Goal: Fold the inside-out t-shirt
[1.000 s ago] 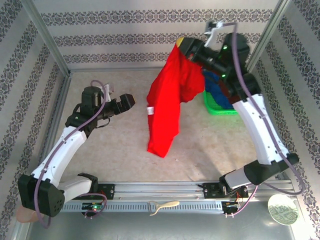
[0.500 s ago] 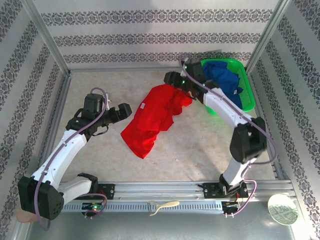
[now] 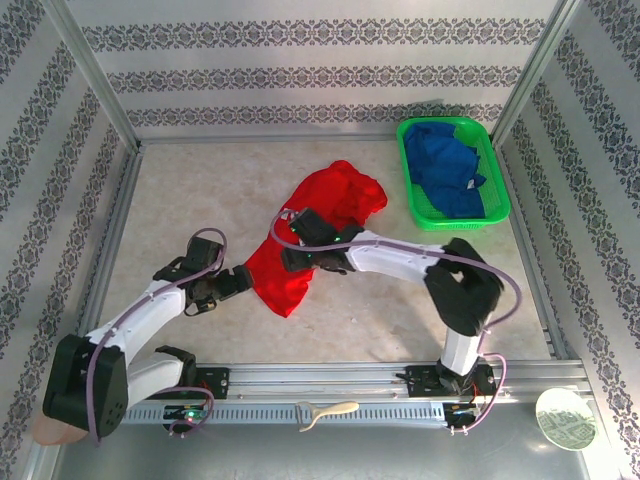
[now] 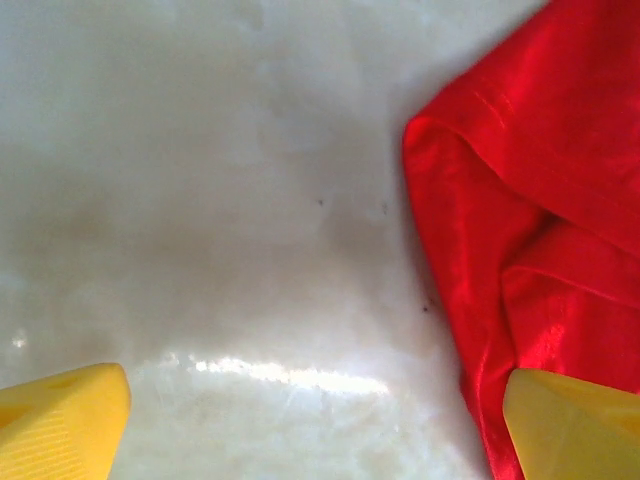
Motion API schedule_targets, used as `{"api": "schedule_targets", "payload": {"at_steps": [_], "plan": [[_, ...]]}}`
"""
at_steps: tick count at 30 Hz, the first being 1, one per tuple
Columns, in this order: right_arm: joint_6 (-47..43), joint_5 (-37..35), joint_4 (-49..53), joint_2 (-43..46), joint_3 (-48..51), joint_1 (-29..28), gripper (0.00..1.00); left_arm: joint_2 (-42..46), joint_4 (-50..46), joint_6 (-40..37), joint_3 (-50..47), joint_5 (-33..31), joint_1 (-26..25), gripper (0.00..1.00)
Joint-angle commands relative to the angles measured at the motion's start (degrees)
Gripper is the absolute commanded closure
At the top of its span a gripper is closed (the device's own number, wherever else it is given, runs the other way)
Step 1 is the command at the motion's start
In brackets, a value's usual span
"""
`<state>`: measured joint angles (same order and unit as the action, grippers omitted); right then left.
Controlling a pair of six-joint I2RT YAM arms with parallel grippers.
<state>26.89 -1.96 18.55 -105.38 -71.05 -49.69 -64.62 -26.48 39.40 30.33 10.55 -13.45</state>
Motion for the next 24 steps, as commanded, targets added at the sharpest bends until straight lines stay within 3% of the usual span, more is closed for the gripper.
{"api": "schedule_targets", "payload": {"at_steps": [1, 8, 13, 16, 17, 18, 21, 24], "plan": [[-3.5, -5.3, 2.3, -3.3, -5.5, -0.1, 0.32, -3.0, 4.3, 1.2, 2.3, -3.3, -0.5, 0.06], [-4.4, -6.1, 5.2, -12.2, -14.4, -1.0, 0.32, -4.8, 3.0, 1.1, 4.1, -4.2, -0.5, 0.04], [-5.1, -9.1, 5.9, -12.4, -14.2, -3.1, 0.29, -3.1, 0.9, 0.8, 4.6, -4.9, -0.6, 0.02], [-5.2, -10.8, 7.7, -14.7, -15.7, -3.1, 0.32, -2.0, 0.2, 0.6, 4.5, -5.2, -0.5, 0.01], [-5.3, -11.4, 8.2, -15.3, -16.2, -3.0, 0.35, -1.8, 0.0, 0.5, 4.4, -5.3, -0.6, 0.01], [-5.6, -12.1, 8.9, -15.9, -16.8, -2.9, 0.47, -1.7, 0.0, 0.5, 4.3, -5.3, -0.6, 0.0], [-6.3, -13.1, 10.5, -15.4, -17.4, -1.5, 1.0, -1.9, 0.0, 0.1, 4.6, -4.8, -0.5, 0.0], [-6.7, -11.8, 9.9, -9.5, -14.7, 0.7, 1.0, -3.2, 0.4, -1.1, 5.2, -2.9, -0.6, 0.0]]}}
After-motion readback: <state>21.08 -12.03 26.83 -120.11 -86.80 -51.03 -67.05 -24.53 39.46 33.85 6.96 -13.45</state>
